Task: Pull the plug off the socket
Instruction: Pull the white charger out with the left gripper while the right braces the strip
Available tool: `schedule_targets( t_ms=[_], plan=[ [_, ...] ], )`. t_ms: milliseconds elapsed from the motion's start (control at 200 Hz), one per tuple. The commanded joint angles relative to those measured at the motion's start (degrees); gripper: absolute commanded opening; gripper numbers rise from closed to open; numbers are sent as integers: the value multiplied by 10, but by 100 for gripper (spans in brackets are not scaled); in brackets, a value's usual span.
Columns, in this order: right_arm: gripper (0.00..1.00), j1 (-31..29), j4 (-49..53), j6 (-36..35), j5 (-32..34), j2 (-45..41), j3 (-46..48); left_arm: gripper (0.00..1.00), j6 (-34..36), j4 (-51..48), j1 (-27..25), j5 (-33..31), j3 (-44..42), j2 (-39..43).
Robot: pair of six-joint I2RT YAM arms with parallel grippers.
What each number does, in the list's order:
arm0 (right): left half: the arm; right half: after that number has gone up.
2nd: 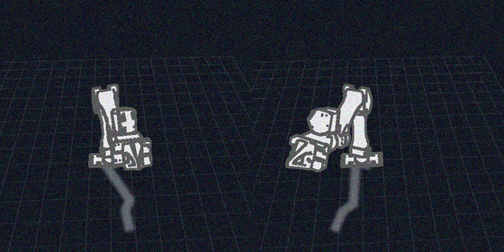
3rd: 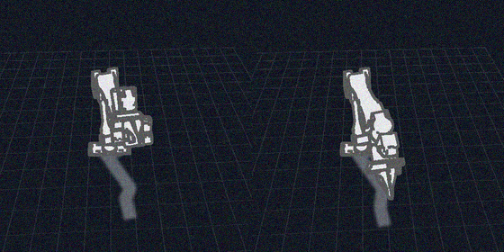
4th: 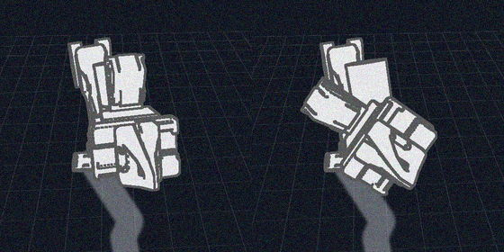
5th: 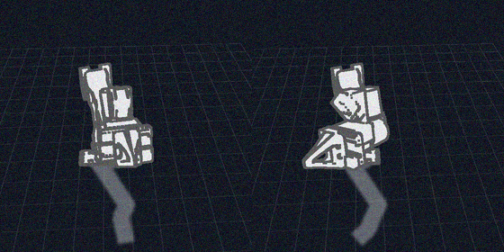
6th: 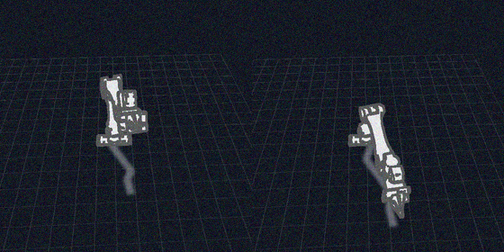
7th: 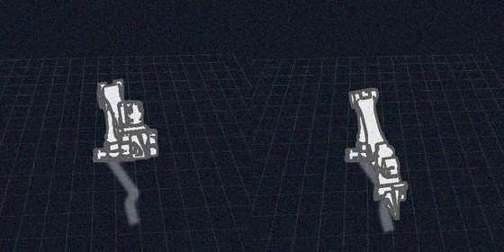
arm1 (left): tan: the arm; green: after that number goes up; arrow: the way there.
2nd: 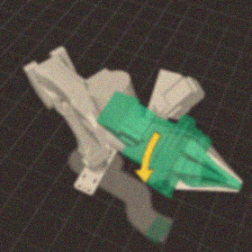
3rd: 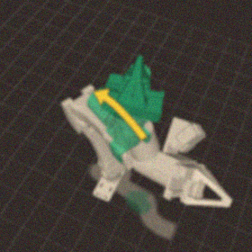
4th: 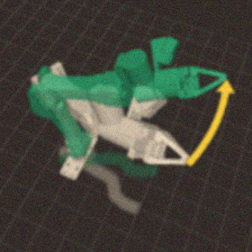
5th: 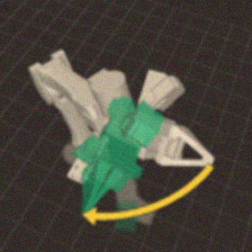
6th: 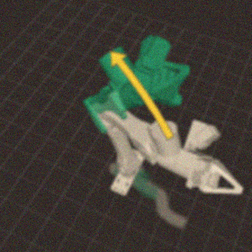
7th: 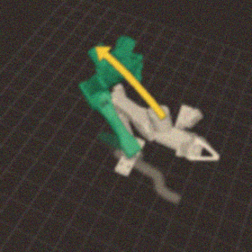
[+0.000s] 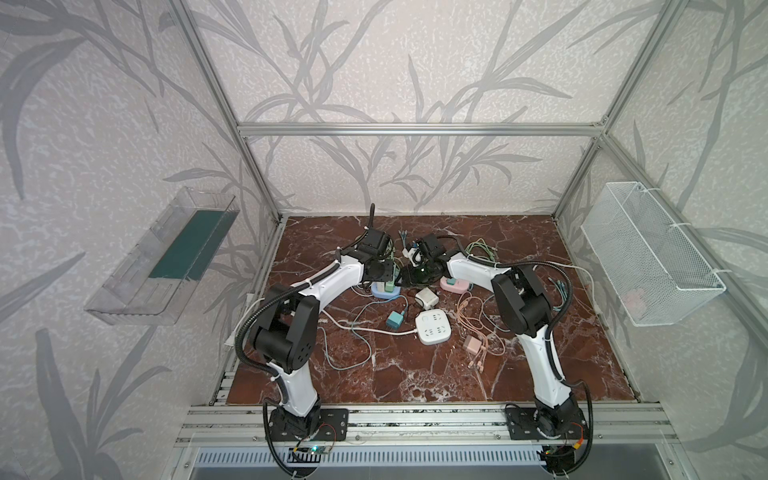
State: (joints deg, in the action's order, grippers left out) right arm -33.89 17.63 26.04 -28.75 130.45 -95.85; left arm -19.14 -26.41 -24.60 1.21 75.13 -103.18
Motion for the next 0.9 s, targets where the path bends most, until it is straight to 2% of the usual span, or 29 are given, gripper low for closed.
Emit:
schedule_targets(
  t_ms=[0,155,245,375,585,735,895],
  plan=[
    [55,-12,10,10,-5,8,12,6,-23,14,-23,52,19,-25],
    [50,-16,81,-20,41,17,-20,6,-31,24,-22,54,13,-19],
    [50,-19,161,-59,96,30,-56,6,-23,18,-23,36,14,-7],
    [50,-19,229,-91,141,47,-84,6,-9,23,-23,26,14,15],
    [49,-20,246,-101,153,58,-91,6,-20,53,-21,61,10,36],
    [49,-21,257,-111,170,61,-91,6,-22,60,-16,54,-3,47],
    [49,-21,262,-112,171,68,-94,6,9,34,-20,46,7,51]
  ],
)
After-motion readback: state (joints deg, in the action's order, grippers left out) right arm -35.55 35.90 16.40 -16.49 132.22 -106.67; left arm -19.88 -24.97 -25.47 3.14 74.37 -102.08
